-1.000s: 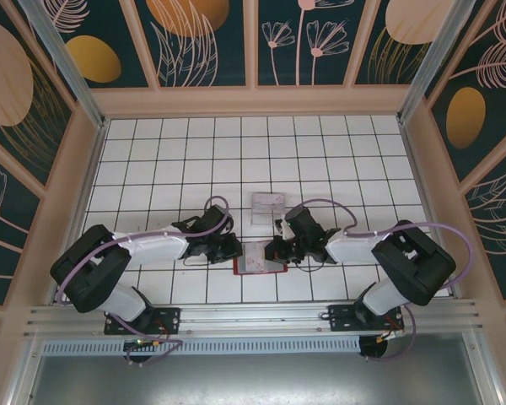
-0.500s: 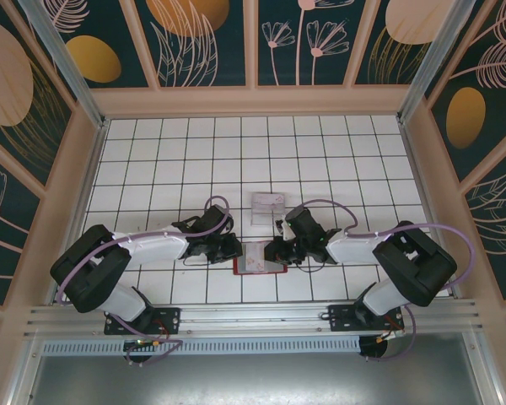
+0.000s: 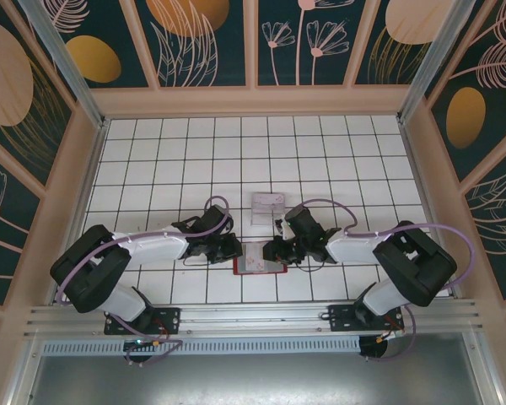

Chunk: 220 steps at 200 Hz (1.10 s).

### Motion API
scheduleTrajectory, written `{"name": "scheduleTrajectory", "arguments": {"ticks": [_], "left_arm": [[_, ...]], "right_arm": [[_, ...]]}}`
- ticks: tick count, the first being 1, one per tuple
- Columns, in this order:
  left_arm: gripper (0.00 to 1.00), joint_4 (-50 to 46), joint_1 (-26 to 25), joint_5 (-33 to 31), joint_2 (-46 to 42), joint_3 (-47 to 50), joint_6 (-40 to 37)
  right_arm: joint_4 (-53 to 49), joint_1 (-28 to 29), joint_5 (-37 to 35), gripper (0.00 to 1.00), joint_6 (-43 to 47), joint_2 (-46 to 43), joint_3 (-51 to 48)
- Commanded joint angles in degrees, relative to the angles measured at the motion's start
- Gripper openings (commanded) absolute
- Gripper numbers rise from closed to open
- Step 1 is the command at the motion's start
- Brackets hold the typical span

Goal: Take the credit cards out of the card holder

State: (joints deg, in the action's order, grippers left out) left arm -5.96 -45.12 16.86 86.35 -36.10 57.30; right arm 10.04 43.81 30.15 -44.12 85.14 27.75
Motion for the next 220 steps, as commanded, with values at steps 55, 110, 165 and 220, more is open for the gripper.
{"name": "scheduleTrajectory", "arguments": {"ticks": [55,110,165,220], "left_arm": [[0.18,-3.6,-0.3,-1.0,1.2,1.6,-0.6],[0.17,-4.0,-0.3,-1.0,0.9,1.9,-0.6],[0.18,-4.1,-0.3,-0.7,1.4,1.6,-0.7],[0.18,-4.5,-0.3,-1.3,1.4,1.9,-0.8]], "right_arm": [[1.7,-0.3,2.2,0.25,-1.3,3.1,0.1],[4.7,-0.1,3.2,0.24,-2.5,4.7,-0.4],[5.3,-0.1,2.7,0.14,-2.9,4.6,-1.4],[3.4,-0.2,1.5,0.10,-2.6,2.3,-2.3]]}}
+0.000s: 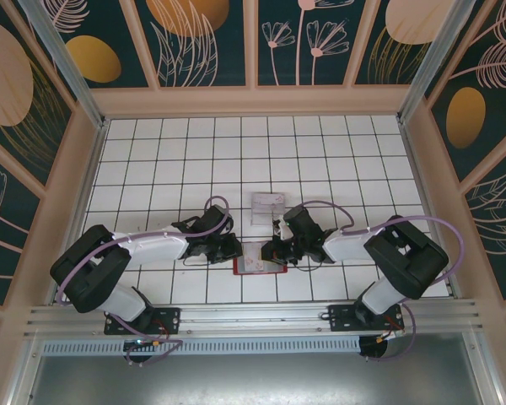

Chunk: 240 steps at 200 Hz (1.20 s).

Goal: Take the credit cards out of the card holder

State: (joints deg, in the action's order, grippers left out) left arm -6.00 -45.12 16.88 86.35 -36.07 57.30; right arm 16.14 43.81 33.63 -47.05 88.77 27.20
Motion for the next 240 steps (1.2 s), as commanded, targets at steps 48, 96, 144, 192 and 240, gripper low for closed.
{"name": "scheduleTrajectory", "arguments": {"ticks": [48,96,144,192,240], "left_arm": [[0.17,-4.4,-0.2,-1.3,1.7,1.8,-0.9],[0.17,-4.7,-0.3,-1.3,1.9,1.9,-1.0],[0.17,-4.6,-0.3,-1.2,1.8,1.7,-1.1],[0.17,-4.9,-0.3,-1.2,1.7,1.1,-1.5],[0.17,-4.9,-0.3,-1.4,1.1,0.5,-1.4]], "right_arm": [[-6.0,-0.6,-3.3,0.09,1.5,-4.0,-1.9],[-9.5,-1.0,-4.3,0.08,2.7,-6.8,-1.9],[-11.8,-1.1,-4.6,0.08,3.0,-10.1,-2.0],[-14.9,-1.5,-5.2,0.07,3.5,-13.1,-1.6],[-17.5,-1.6,-6.1,0.06,4.0,-16.2,-0.7]]}}
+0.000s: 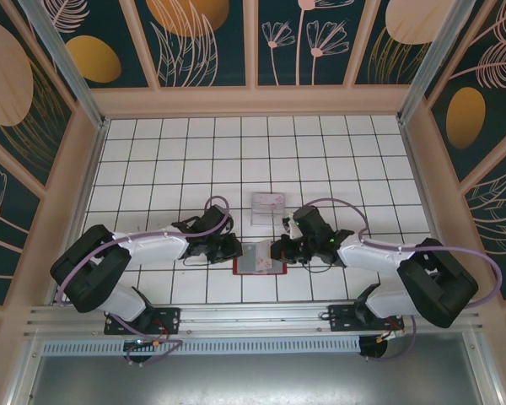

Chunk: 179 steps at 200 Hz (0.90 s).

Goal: Take the credit cards out of the card holder

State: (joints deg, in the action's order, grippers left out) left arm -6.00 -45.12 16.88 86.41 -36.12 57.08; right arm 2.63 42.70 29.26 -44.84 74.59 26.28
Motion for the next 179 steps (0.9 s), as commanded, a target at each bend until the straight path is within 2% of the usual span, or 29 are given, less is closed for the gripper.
{"name": "scheduleTrajectory", "arguments": {"ticks": [1,100,120,166,179], "left_arm": [[0.17,-4.9,-0.3,-1.4,0.9,0.5,-1.2],[0.18,-3.7,-0.2,0.3,-1.5,-1.2,-1.9],[0.18,-3.8,-0.3,0.1,-2.1,-1.6,-2.3],[0.18,-3.5,-0.3,0.3,-2.5,-1.7,-3.0],[0.18,-3.5,-0.3,0.4,-2.5,-1.8,-3.2]], "right_arm": [[-4.1,-0.4,-1.7,0.06,1.9,-2.1,0.3],[-13.9,-1.6,-4.4,0.04,8.9,-6.2,6.6],[-18.3,-2.3,-5.7,0.03,14.3,-6.3,9.5],[-27.6,-4.5,-8.8,0.00,34.1,-4.0,16.7],[-27.4,-6.9,-4.6,0.00,37.7,-3.6,18.5]]}}
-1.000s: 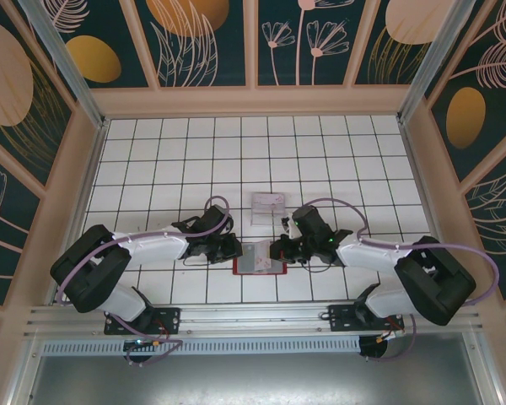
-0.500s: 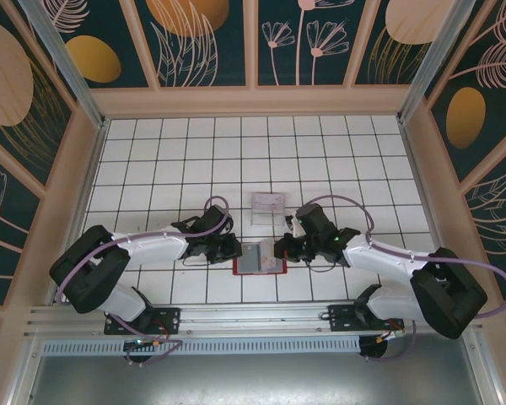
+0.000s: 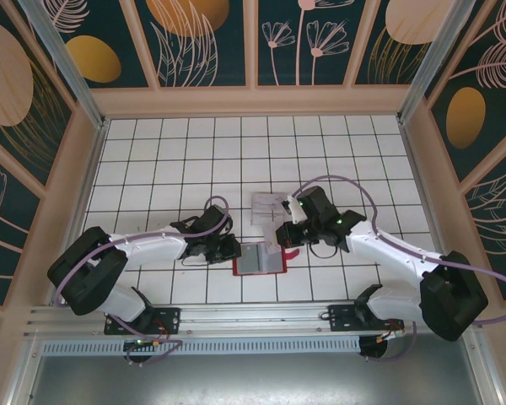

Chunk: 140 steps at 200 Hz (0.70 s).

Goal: Take the credit cards out of the card holder

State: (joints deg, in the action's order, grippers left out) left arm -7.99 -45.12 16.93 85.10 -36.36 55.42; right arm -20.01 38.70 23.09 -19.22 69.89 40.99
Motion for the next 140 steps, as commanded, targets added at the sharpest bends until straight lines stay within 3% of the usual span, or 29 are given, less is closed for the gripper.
{"name": "scheduleTrajectory", "arguments": {"ticks": [1,56,140], "left_arm": [[0.18,-1.6,-0.3,0.4,-1.2,-1.5,-1.6],[0.18,-2.2,-0.3,0.1,-1.4,-2.5,-2.7],[0.18,-2.7,-0.2,-0.9,-0.9,-2.5,-3.6]], "right_arm": [[-4.8,-3.0,1.9,0.00,12.5,1.2,4.0],[-17.0,-3.2,-3.7,0.00,35.4,6.8,17.4],[-26.0,-1.4,-14.0,0.00,65.2,12.1,30.0]]}}
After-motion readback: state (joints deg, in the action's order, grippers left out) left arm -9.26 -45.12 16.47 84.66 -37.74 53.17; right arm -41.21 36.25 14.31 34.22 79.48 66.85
